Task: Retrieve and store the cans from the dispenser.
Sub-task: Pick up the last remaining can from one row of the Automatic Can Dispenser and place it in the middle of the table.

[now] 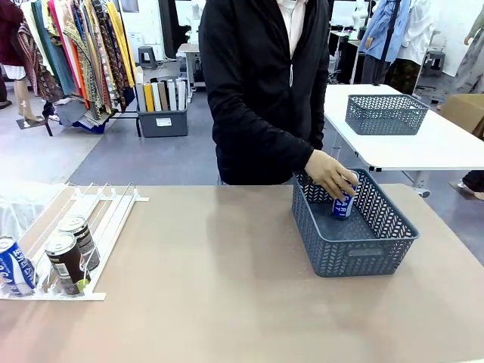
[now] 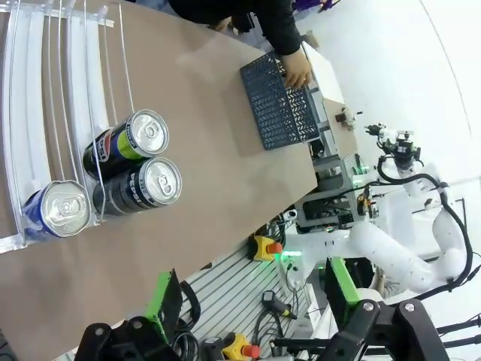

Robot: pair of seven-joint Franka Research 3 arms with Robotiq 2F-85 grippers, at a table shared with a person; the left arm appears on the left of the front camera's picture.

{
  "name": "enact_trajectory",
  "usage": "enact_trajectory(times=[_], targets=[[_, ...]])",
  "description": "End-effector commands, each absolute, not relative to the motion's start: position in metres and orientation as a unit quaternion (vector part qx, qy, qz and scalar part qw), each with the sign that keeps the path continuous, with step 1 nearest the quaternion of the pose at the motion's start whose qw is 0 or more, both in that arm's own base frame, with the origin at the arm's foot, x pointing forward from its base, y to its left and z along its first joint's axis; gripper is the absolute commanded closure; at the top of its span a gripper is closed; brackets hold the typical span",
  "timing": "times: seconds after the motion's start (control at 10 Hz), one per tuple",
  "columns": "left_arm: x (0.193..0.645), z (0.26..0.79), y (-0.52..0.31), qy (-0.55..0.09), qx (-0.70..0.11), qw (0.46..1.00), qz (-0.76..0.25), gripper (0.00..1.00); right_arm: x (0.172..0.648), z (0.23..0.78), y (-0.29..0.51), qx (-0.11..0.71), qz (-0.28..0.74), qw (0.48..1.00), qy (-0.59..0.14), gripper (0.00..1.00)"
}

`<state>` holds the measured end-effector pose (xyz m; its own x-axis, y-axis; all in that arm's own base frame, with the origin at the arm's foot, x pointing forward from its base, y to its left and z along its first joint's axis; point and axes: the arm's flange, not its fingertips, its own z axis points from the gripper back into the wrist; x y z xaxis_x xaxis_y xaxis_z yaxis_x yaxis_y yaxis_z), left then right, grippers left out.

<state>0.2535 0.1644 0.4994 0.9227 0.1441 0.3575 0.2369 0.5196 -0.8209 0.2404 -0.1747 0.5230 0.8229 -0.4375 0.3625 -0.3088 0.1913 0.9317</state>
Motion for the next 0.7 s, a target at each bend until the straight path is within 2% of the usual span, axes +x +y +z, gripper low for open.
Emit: enact_trajectory(times=[0.0, 0.3, 0.4, 0.5, 0.6], targets=[[0.253, 0.498, 0.168, -0.197, -0.490, 0.848, -0.039, 0.00, 0.243, 0.527, -0.175, 0.638, -0.039, 0.706, -0.305, 0.00], [0.253, 0.498, 0.166, -0.195, -0.489, 0.850, -0.027, 0.00, 0.243, 0.527, -0.175, 0.638, -0.039, 0.706, -0.305, 0.00], [0.259, 0.516, 0.148, -0.139, -0.397, 0.907, -0.035, 0.00, 0.243, 0.527, -0.175, 0.638, -0.039, 0.706, -0.305, 0.00], [0.264, 0.533, 0.119, -0.060, -0.202, 0.977, -0.026, 0.00, 0.243, 0.527, -0.175, 0.638, -0.039, 0.706, -0.305, 0.00], [0.267, 0.542, 0.100, -0.017, -0.035, 0.999, 0.009, 0.00, 0.243, 0.527, -0.175, 0.638, -0.039, 0.706, -0.305, 0.00]])
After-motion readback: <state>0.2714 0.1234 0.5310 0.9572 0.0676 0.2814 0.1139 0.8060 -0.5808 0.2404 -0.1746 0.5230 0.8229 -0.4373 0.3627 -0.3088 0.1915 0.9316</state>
